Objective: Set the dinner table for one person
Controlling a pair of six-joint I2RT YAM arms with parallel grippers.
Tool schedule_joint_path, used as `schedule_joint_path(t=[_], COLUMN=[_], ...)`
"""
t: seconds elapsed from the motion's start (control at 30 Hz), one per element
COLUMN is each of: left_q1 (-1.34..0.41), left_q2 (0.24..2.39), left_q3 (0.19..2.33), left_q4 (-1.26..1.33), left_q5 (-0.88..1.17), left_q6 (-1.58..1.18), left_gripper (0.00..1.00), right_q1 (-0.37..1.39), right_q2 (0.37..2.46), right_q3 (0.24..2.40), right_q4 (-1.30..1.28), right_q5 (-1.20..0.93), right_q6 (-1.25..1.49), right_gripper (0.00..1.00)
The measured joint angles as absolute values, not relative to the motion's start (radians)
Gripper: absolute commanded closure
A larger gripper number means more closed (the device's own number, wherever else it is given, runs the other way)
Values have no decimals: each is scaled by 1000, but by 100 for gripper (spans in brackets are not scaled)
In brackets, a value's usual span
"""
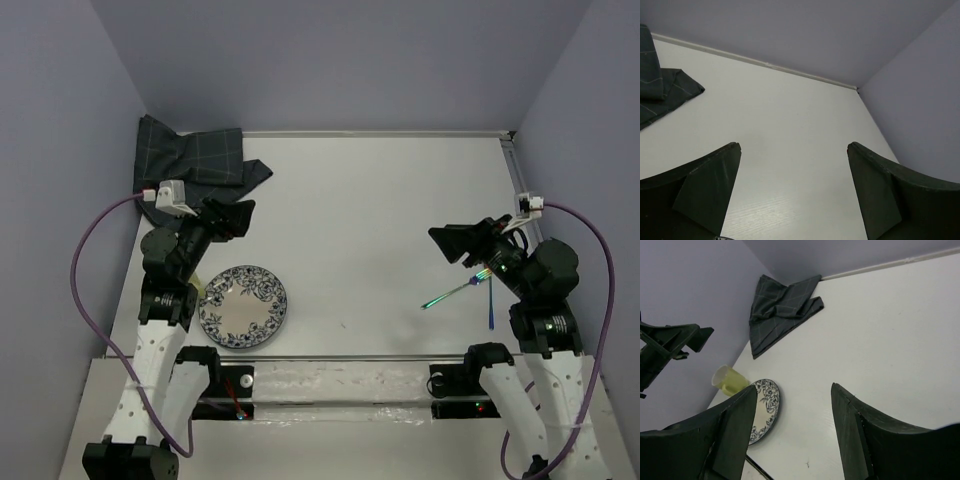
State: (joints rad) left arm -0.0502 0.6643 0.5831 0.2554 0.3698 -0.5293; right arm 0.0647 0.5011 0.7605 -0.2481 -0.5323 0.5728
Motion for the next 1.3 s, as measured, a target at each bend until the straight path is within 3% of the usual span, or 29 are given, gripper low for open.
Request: schedule_joint_path(t=[0.23, 0.63, 0.7, 0.83, 0.87, 0.97, 1.3], left_q1=[-51, -173, -203, -239, -248, -266, -327], left_q2=[748, 1344, 1486, 1739, 1824, 2023, 2611], left_q3=[602, 1029, 1132, 1335, 1423, 1644, 2501], left_q4=[280, 265, 232, 139, 105, 1, -436], left_q5=[366, 91, 9, -90, -120, -197, -429], left_q6=[-547, -506, -471, -418, -401, -356, -253], left_gripper=[1, 1, 8, 31, 41, 54, 58], right_q1=[65, 65, 65, 70, 79, 113, 223], right_q2=[498, 584, 610, 688, 712, 752, 857], right_q3=[739, 634, 605, 560, 548, 525, 524], right_q4=[-238, -70, -32, 31, 49, 76, 142], right_q5=[-532, -533, -531, -526, -519, -504, -451], right_q6=[573, 630, 634, 641, 644, 642, 602], right_gripper=[34, 35, 36, 36, 36, 36, 37])
